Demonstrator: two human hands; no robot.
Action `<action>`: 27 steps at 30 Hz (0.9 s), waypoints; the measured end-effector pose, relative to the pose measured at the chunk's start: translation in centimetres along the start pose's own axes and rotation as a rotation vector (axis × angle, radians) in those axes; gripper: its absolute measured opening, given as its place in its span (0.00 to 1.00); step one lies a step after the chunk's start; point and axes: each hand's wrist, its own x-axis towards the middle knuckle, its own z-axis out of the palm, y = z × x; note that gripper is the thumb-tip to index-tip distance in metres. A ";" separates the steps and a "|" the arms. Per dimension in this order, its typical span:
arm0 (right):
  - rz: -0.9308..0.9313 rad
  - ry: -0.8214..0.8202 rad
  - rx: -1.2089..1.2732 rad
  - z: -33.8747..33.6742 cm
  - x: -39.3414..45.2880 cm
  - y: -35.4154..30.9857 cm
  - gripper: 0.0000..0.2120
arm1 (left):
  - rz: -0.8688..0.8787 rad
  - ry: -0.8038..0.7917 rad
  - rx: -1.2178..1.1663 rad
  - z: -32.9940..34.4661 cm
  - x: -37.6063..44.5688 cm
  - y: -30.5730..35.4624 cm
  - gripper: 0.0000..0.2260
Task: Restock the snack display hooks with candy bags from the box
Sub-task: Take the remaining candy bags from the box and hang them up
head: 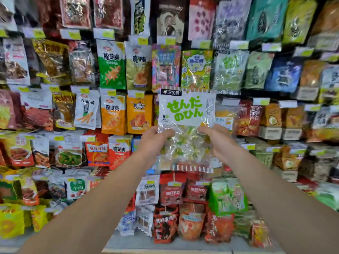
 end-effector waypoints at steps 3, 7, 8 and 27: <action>-0.030 0.026 -0.023 -2.6 2.0 -1.9 0.28 | 0.048 -0.038 0.000 3.1 2.4 1.7 0.02; -0.079 0.095 -0.001 -5.7 7.8 -4.0 0.15 | 0.110 -0.089 0.032 6.8 7.4 3.6 0.07; -0.103 0.105 0.013 -6.2 9.4 -4.6 0.14 | 0.126 -0.103 0.047 7.6 9.0 4.1 0.07; -0.243 0.135 -0.277 -16.5 30.8 -9.5 0.10 | 0.311 -0.135 -0.024 21.3 33.4 7.4 0.06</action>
